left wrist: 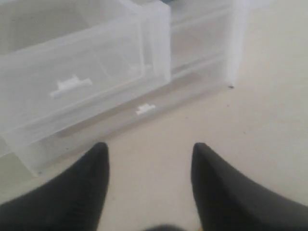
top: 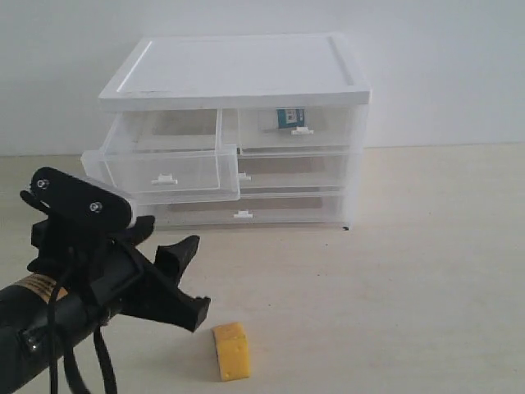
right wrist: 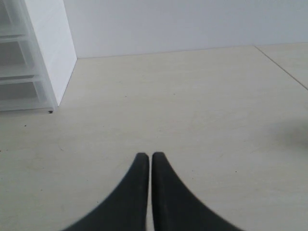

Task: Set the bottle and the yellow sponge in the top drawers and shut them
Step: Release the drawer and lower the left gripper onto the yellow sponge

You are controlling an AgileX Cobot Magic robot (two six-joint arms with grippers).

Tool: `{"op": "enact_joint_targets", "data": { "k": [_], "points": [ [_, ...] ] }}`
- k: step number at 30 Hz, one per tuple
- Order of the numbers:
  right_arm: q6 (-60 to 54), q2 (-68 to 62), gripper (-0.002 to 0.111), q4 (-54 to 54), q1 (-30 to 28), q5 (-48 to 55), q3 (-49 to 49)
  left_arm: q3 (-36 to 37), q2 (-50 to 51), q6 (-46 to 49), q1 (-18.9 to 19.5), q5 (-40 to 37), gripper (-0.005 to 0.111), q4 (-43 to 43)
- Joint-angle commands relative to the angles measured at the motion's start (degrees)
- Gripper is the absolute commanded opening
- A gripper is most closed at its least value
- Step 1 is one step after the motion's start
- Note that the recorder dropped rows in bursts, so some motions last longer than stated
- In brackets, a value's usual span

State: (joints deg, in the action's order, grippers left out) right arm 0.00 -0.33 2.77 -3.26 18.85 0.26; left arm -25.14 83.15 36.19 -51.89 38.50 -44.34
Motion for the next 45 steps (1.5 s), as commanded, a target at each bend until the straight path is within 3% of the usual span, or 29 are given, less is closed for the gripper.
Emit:
{"op": "enact_joint_targets", "data": {
  "k": [1, 3, 10, 18, 23, 28, 31, 32, 34, 37, 39, 40, 42, 43, 44, 45],
  "points": [
    [0.00, 0.33, 0.000, -0.30, -0.09, -0.35, -0.26, -1.06, -3.46, 3.05, -0.38, -10.99, 0.021, 1.03],
    [0.00, 0.33, 0.000, -0.30, -0.09, -0.35, -0.26, -2.14, -4.06, 5.04, -0.38, -15.05, 0.004, 0.62],
    [0.00, 0.33, 0.000, -0.30, -0.09, -0.35, -0.26, -9.75, -2.92, 15.54, -0.38, -33.89, 0.004, -8.36],
    [0.00, 0.33, 0.000, -0.30, -0.09, -0.35, -0.26, -15.77, 1.13, 15.05, -0.38, -38.50, 0.004, -8.82],
    [0.00, 0.33, 0.000, -0.30, -0.09, -0.35, -0.26, -21.23, 3.71, 13.71, -0.38, -55.27, 0.004, -7.35],
    [0.00, 0.33, 0.000, -0.30, -0.09, -0.35, -0.26, -26.48, 6.65, -4.58, -0.38, -70.00, 0.004, 10.18],
    [0.00, 0.33, 0.000, -0.30, -0.09, -0.35, -0.26, -29.87, 8.38, -20.74, -0.38, -81.72, 0.004, 26.11],
    [0.00, 0.33, 0.000, -0.30, -0.09, -0.35, -0.26, -30.62, 8.81, -29.99, -0.38, -84.76, 0.004, 34.77],
    [0.00, 0.33, 0.000, -0.30, -0.09, -0.35, -0.26, -30.41, 8.81, -45.92, -0.38, -84.64, 0.004, 46.71],
    [0.00, 0.33, 0.000, -0.30, -0.09, -0.35, -0.26, -28.96, 8.81, -61.80, -0.76, -82.37, 0.004, 58.05],
    [0.00, 0.33, 0.000, -0.30, -0.09, -0.35, -0.26, -25.22, 8.81, -71.20, -0.76, -73.09, 0.005, 62.92],
    [0.00, 0.33, 0.000, -0.30, -0.09, -0.35, -0.26, -24.32, 8.90, -72.33, -0.76, -70.24, 0.008, 62.92],
    [0.00, 0.33, 0.000, -0.30, -0.09, -0.35, -0.26, -23.19, 8.90, -73.09, -0.76, -64.81, 0.027, 60.10],
    [0.00, 0.33, 0.000, -0.30, -0.09, -0.35, -0.26, -23.20, 8.90, -73.09, -0.76, -63.72, 0.046, 58.38],
    [0.00, 0.33, 0.000, -0.30, -0.09, -0.35, -0.26, -23.20, 8.90, -73.09, -0.76, -63.30, 0.054, 58.24],
    [0.00, 0.33, 0.000, -0.30, -0.09, -0.35, -0.26, -23.20, 8.90, -73.09, -0.76, -62.29, 0.071, 58.92]
  ]
}}
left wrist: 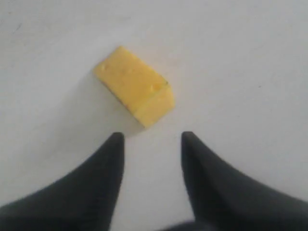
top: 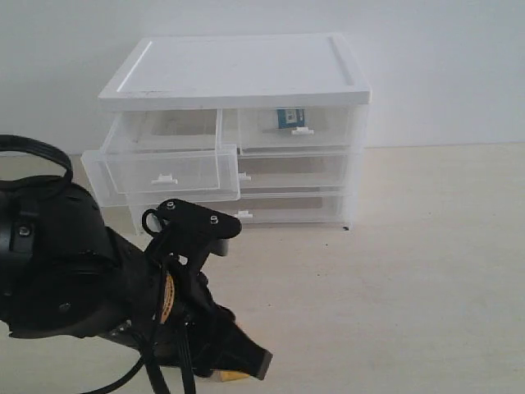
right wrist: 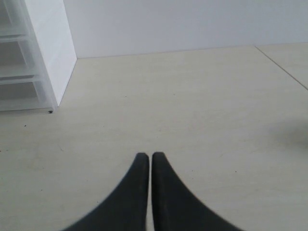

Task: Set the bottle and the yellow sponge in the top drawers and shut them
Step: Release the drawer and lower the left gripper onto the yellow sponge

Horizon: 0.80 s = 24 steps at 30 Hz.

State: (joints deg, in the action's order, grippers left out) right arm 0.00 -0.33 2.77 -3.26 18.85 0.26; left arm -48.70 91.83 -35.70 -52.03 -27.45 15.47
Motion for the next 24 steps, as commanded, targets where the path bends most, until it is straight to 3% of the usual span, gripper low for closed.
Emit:
{"op": "enact_joint_targets", "data": {
  "k": [1, 5, 8, 10, 17, 24],
  "points": [
    [0.00, 0.33, 0.000, -0.30, -0.09, -0.35, -0.26, 0.36, 0.21, -1.20, -0.48, 5.55, 0.079, 0.03],
    [0.00, 0.33, 0.000, -0.30, -0.09, -0.35, -0.26, 0.36, 0.77, -3.52, -0.48, 9.62, 0.082, 1.58],
    [0.00, 0.33, 0.000, -0.30, -0.09, -0.35, -0.26, -3.31, 3.79, -10.51, -0.48, -4.25, 0.082, 7.78],
    [0.00, 0.33, 0.000, -0.30, -0.09, -0.35, -0.26, -5.38, 5.92, -18.12, -0.60, -7.28, 0.082, 12.60],
    [0.00, 0.33, 0.000, -0.30, -0.09, -0.35, -0.26, -6.27, 9.43, -30.67, -0.60, 0.43, 0.082, 14.81],
    [0.00, 0.33, 0.000, -0.30, -0.09, -0.35, -0.26, -6.27, 15.01, -44.00, -0.70, 0.95, 0.082, 23.41]
  ]
}}
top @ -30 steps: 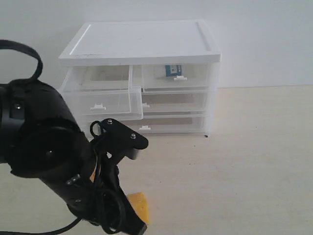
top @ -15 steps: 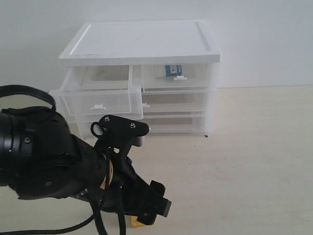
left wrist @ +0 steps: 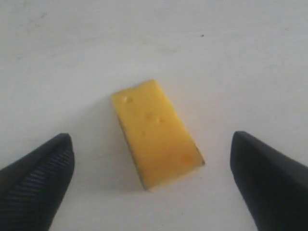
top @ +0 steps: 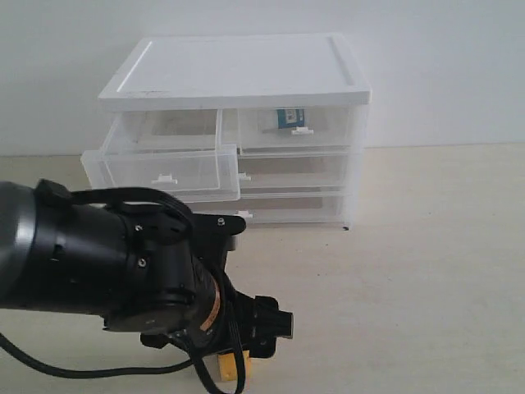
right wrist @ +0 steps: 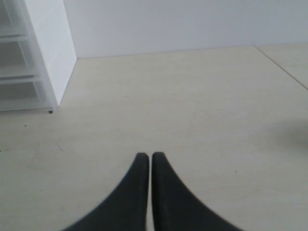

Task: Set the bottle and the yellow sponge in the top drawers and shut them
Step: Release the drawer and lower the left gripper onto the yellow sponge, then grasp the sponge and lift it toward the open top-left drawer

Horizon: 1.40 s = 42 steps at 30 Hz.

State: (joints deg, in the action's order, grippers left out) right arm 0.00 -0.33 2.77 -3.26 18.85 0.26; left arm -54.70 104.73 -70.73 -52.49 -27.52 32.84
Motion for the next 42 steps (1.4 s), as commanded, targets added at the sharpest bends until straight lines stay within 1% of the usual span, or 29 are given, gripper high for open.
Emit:
{"op": "enact_joint_targets", "data": {
  "k": [1, 5, 8, 16, 19, 24, 27, 29, 31, 34, 37, 40, 41, 42],
  "points": [
    [0.00, 0.33, 0.000, -0.30, -0.09, -0.35, -0.26, -0.27, 2.47, -11.28, -0.24, 1.14, 0.082, 8.18],
    [0.00, 0.33, 0.000, -0.30, -0.09, -0.35, -0.26, -0.27, 2.74, -19.54, -0.24, -0.69, 0.082, 15.56],
    [0.00, 0.33, 0.000, -0.30, -0.09, -0.35, -0.26, -0.27, 2.74, -22.74, -0.24, -1.21, 0.082, 18.12],
    [0.00, 0.33, 0.000, -0.30, -0.09, -0.35, -0.26, -0.27, 3.08, -25.10, -0.24, -1.21, 0.082, 18.87],
    [0.00, 0.33, 0.000, -0.30, -0.09, -0.35, -0.26, -0.27, 4.12, -25.10, -0.24, -0.27, 0.082, 17.28],
    [0.00, 0.33, 0.000, -0.30, -0.09, -0.35, -0.26, -0.93, 6.46, -25.70, -2.08, 0.92, 0.082, 17.46],
    [0.00, 0.33, 0.000, -0.30, -0.09, -0.35, -0.26, -2.01, 7.62, -25.96, -2.35, 0.53, 0.081, 17.72],
    [0.00, 0.33, 0.000, -0.30, -0.09, -0.35, -0.26, -2.66, 8.10, -26.17, -2.35, 0.53, 0.079, 17.72],
    [0.00, 0.33, 0.000, -0.30, -0.09, -0.35, -0.26, -2.67, 8.23, -26.47, -2.35, 0.53, 0.074, 17.72],
    [0.00, 0.33, 0.000, -0.30, -0.09, -0.35, -0.26, -2.67, 8.45, -26.49, -2.35, -0.28, 0.060, 17.72],
    [0.00, 0.33, 0.000, -0.30, -0.09, -0.35, -0.26, -2.67, 8.45, -26.49, -2.35, -0.81, 0.040, 17.72],
    [0.00, 0.33, 0.000, -0.30, -0.09, -0.35, -0.26, -2.67, 8.22, -25.54, -2.84, -0.81, 0.012, 18.54],
    [0.00, 0.33, 0.000, -0.30, -0.09, -0.35, -0.26, -2.67, 7.89, -24.39, -3.33, -0.81, 0.005, 19.49],
    [0.00, 0.33, 0.000, -0.30, -0.09, -0.35, -0.26, -2.67, 7.58, -24.09, -3.66, -0.81, 0.004, 20.49]
  ]
}}
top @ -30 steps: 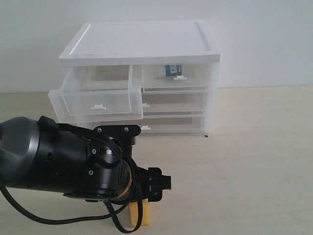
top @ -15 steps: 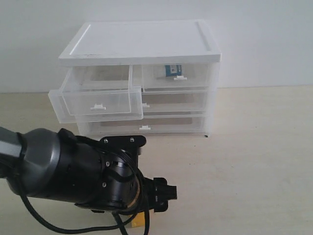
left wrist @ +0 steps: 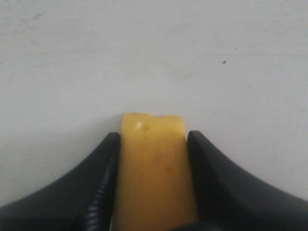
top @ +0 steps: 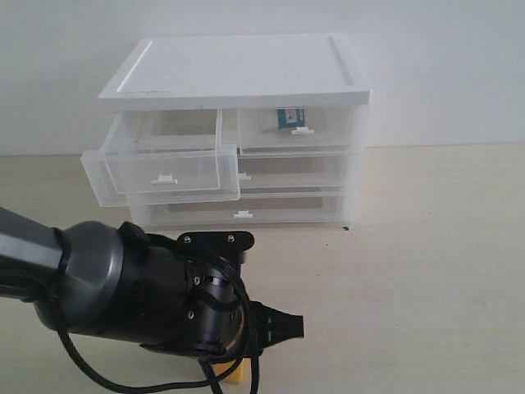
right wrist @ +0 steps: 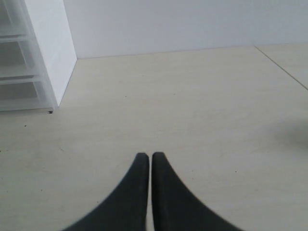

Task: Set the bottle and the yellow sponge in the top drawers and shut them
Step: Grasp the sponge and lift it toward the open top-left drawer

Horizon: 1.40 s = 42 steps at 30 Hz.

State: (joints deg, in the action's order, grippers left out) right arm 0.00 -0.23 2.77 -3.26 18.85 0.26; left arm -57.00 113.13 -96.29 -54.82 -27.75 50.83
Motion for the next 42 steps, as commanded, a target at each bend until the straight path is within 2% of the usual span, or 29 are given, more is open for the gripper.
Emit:
{"op": "enact_joint_targets", "data": {
  "k": [1, 4, 7, 13, 19, 25, 31, 36, 42],
  "points": [
    [0.00, 0.23, 0.000, -0.30, -0.09, -0.35, -0.26, -0.37, -1.23, 1.48, -1.70, -0.57, 0.004, 3.46],
    [0.00, 0.23, 0.000, -0.30, -0.09, -0.35, -0.26, -0.37, -3.33, 2.55, -1.85, -0.72, 0.004, 4.48],
    [0.00, 0.23, 0.000, -0.30, -0.09, -0.35, -0.26, -0.37, -5.79, 7.45, -1.85, -0.72, 0.004, 3.60],
    [0.00, 0.23, 0.000, -0.30, -0.09, -0.35, -0.26, -0.37, -11.91, 33.91, -1.85, 0.88, 0.004, -6.73],
    [0.00, 0.23, 0.000, -0.30, -0.09, -0.35, -0.26, -0.60, -18.16, 62.83, -1.72, 5.87, 0.004, -24.21],
    [0.00, 0.23, 0.000, -0.30, -0.09, -0.35, -0.26, -6.16, -20.83, 89.81, -1.37, -4.03, 0.004, -38.59],
    [0.00, 0.23, 0.000, -0.30, -0.09, -0.35, -0.26, -13.91, -20.81, 110.76, 2.07, -15.02, 0.004, -52.24],
    [0.00, 0.23, 0.000, -0.30, -0.09, -0.35, -0.26, -18.82, -20.81, 121.95, 6.37, -21.57, 0.004, -59.15],
    [0.00, 0.23, 0.000, -0.30, -0.09, -0.35, -0.26, -21.01, -23.78, 132.65, 11.45, -24.86, 0.004, -65.80]
  ]
}}
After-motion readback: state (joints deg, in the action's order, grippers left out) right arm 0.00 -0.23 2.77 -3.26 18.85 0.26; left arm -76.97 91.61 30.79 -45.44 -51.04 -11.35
